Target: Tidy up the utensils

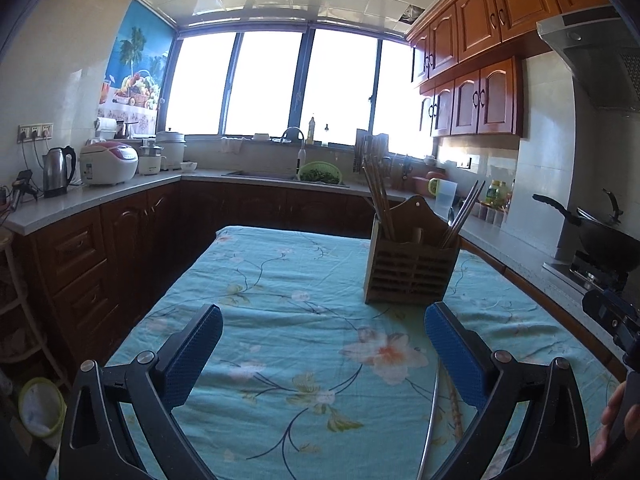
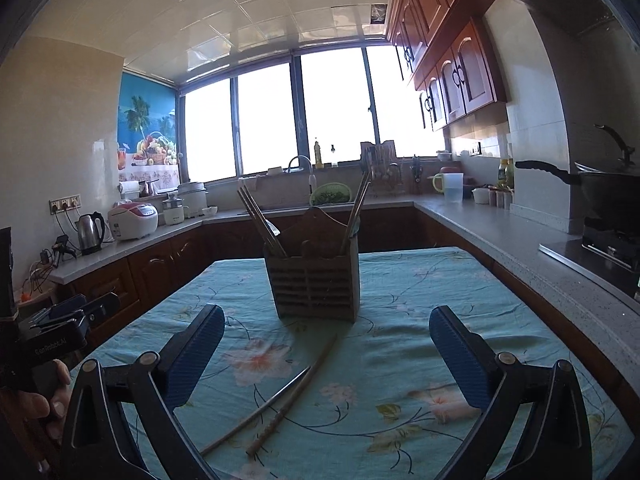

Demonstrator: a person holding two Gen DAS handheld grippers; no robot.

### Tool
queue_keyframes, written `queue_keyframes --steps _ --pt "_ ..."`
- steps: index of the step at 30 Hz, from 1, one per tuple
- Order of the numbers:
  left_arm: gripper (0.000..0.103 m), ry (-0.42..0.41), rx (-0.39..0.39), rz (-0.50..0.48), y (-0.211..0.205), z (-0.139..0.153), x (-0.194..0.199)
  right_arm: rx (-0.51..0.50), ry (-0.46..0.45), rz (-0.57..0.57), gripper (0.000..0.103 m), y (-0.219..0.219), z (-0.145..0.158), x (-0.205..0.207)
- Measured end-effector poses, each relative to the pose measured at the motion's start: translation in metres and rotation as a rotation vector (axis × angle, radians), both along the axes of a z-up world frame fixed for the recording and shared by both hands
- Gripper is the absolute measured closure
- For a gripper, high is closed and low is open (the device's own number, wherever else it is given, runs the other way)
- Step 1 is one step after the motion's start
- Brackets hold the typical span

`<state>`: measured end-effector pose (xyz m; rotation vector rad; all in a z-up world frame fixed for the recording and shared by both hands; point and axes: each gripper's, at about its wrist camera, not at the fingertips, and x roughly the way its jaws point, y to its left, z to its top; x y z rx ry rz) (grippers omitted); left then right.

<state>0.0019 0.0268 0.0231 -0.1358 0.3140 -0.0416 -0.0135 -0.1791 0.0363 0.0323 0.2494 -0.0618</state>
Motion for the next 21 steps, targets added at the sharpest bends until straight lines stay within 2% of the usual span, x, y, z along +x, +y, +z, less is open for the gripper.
queue_keyframes --steps 8,21 --pt "0.001 0.036 0.043 0.028 0.004 -0.004 -0.006 0.022 0.010 -0.044 0.000 -0.008 -0.016 -0.017" --pt "0.001 0.037 0.106 0.042 -0.001 -0.014 -0.021 0.011 0.031 -0.057 0.000 -0.005 -0.034 -0.032"
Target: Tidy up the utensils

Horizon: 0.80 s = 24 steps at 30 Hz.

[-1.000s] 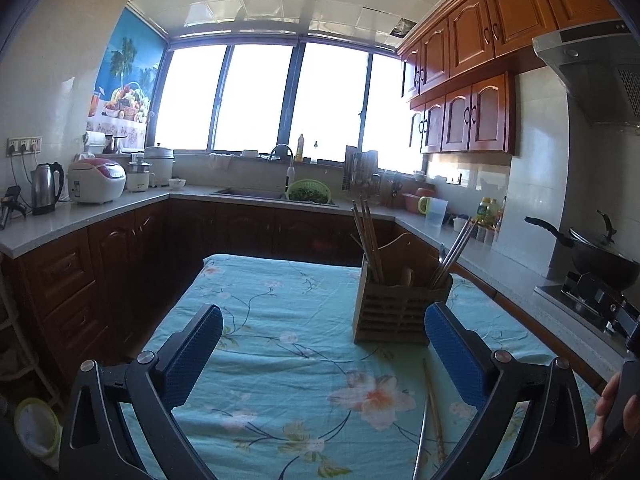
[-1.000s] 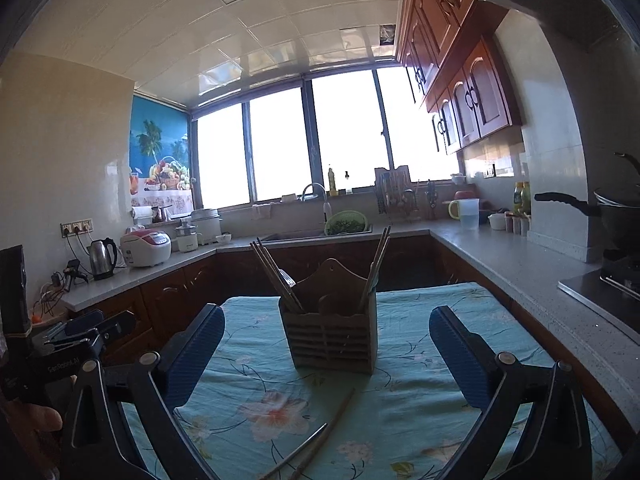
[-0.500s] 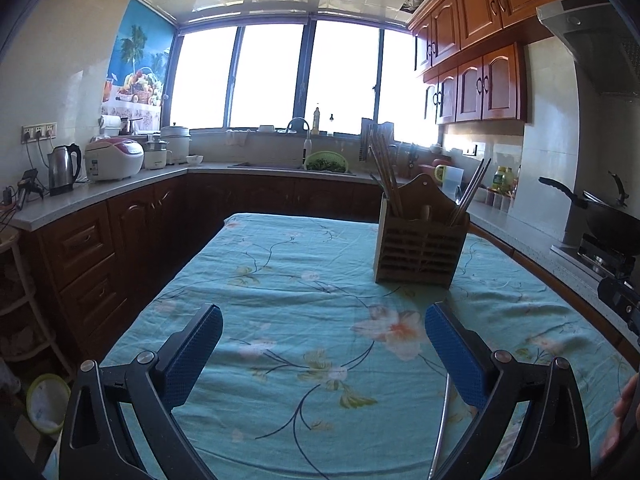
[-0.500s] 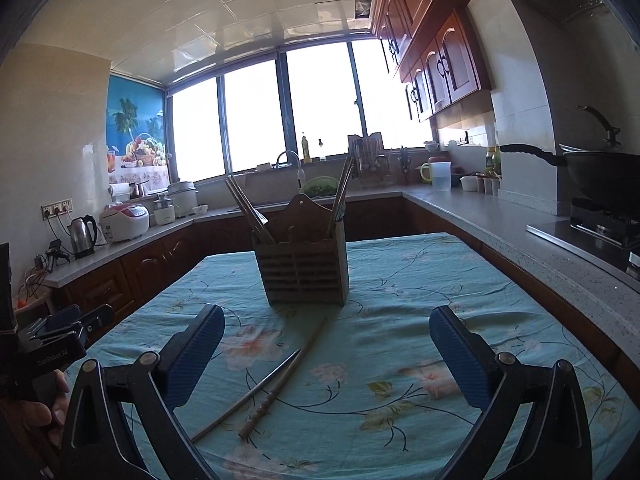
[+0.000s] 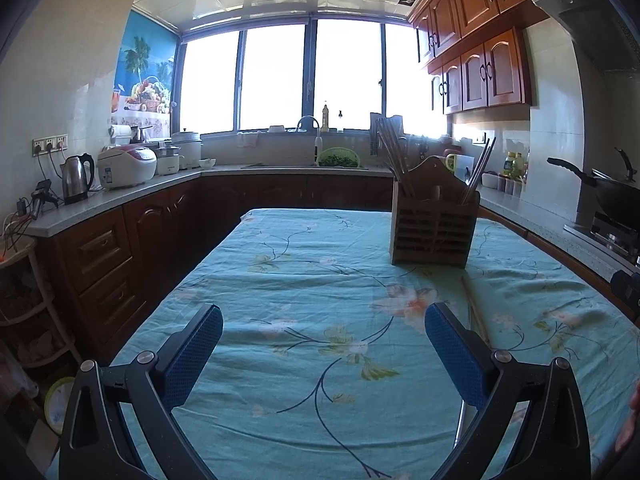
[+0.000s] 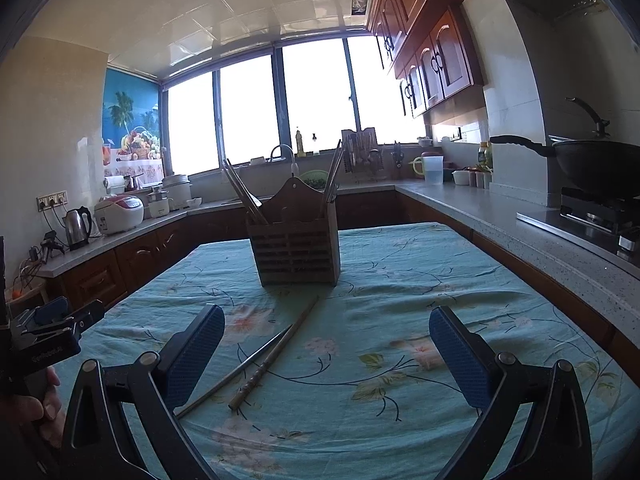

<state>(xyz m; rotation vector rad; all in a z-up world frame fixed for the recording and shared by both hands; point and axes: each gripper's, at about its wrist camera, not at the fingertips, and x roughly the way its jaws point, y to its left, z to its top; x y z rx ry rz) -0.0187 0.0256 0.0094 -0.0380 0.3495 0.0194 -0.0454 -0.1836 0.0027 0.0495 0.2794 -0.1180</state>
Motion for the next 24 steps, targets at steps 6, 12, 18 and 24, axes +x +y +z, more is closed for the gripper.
queue_keyframes --steps 6,12,18,24 --pt "0.001 -0.016 0.036 -0.005 -0.003 -0.007 -0.005 -0.004 0.012 -0.007 0.000 0.000 -0.008 -0.002" --pt "0.001 -0.025 0.050 -0.005 -0.003 -0.012 -0.008 -0.010 0.009 -0.011 0.000 -0.001 -0.012 -0.003" --pt "0.001 -0.022 0.039 -0.005 0.000 -0.012 -0.008 -0.012 0.003 -0.009 0.000 -0.001 -0.013 -0.004" --pt "0.001 -0.030 0.039 -0.007 0.000 -0.013 -0.008 -0.013 0.003 -0.010 0.000 -0.001 -0.013 -0.004"
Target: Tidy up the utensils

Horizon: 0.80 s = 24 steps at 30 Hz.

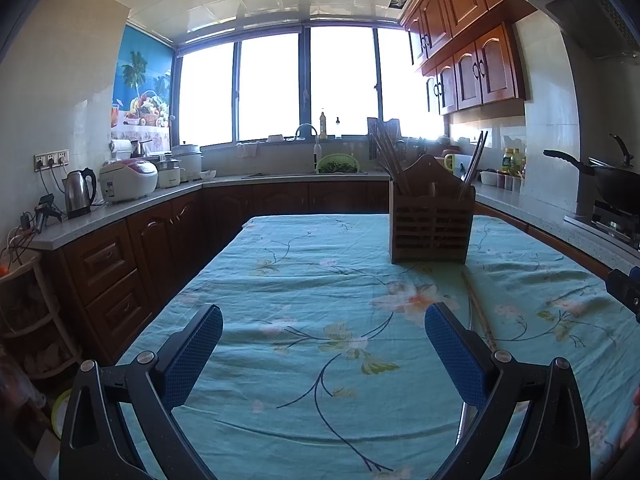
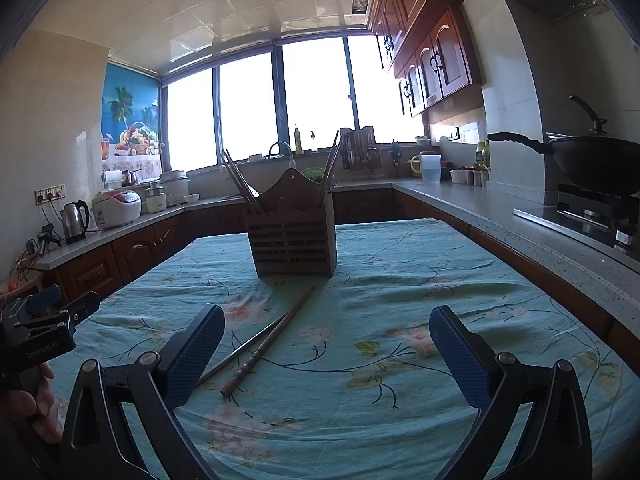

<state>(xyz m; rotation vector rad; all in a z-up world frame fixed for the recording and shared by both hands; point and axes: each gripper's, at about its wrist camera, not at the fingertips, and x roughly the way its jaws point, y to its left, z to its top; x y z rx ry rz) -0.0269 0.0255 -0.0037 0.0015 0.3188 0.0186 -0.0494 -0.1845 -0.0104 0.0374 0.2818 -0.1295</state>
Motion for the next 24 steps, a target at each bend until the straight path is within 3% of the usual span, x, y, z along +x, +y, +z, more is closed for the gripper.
queue_keyframes --steps 24 --pt "0.001 0.003 0.011 -0.013 -0.011 -0.001 -0.003 0.015 -0.011 0.007 0.000 -0.003 0.002 0.000"
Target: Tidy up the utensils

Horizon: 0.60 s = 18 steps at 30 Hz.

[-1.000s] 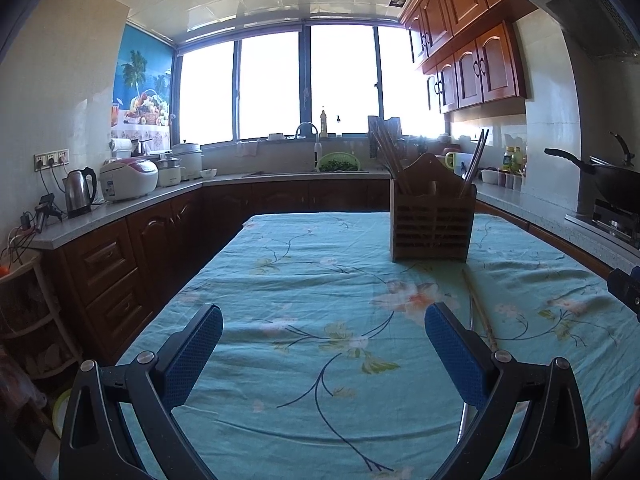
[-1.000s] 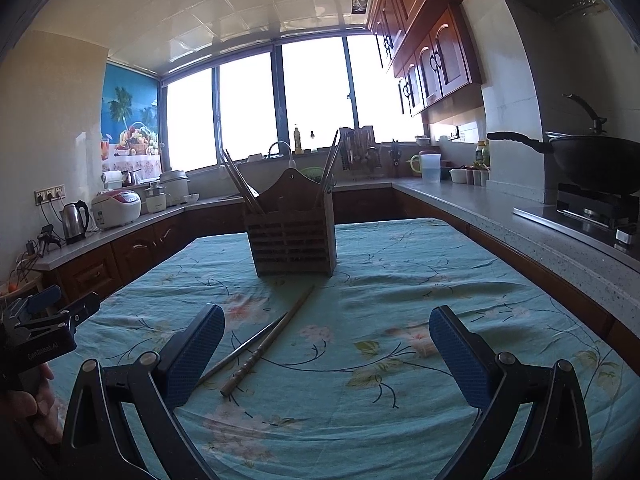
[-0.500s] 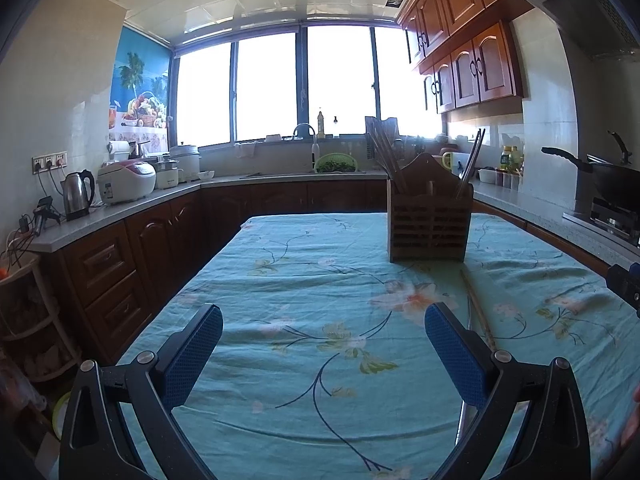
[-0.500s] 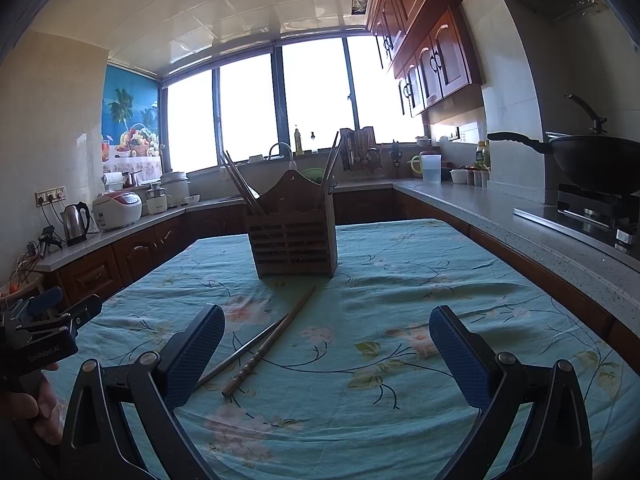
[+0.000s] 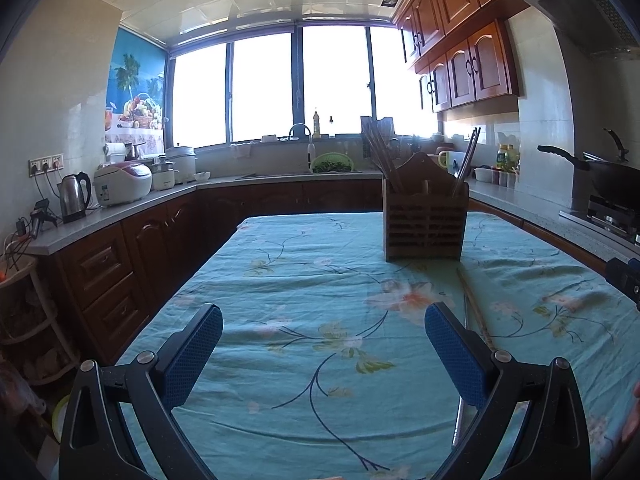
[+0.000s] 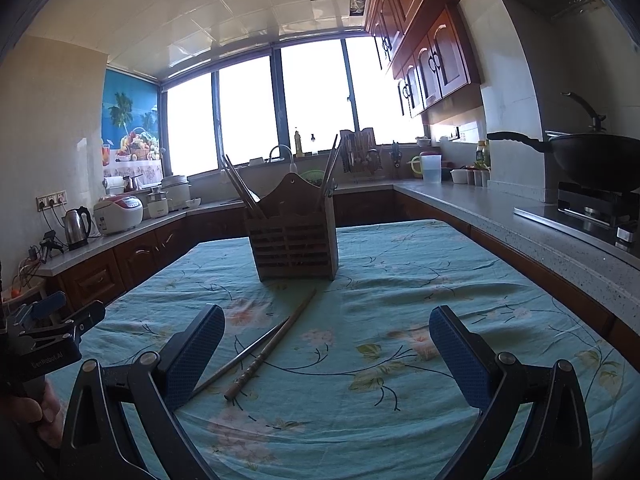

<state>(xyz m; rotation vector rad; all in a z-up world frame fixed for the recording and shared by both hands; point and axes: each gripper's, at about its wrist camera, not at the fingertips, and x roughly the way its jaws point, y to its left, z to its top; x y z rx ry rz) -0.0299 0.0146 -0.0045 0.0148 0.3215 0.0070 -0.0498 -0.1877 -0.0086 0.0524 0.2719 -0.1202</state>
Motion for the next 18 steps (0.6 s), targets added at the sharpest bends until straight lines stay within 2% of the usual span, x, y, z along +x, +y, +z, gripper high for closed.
queue_keyframes --steps 18 --pt "0.001 0.003 0.005 0.000 -0.0063 0.0004 0.0005 0.003 -0.009 0.009 0.000 0.0008 0.0032 0.0002"
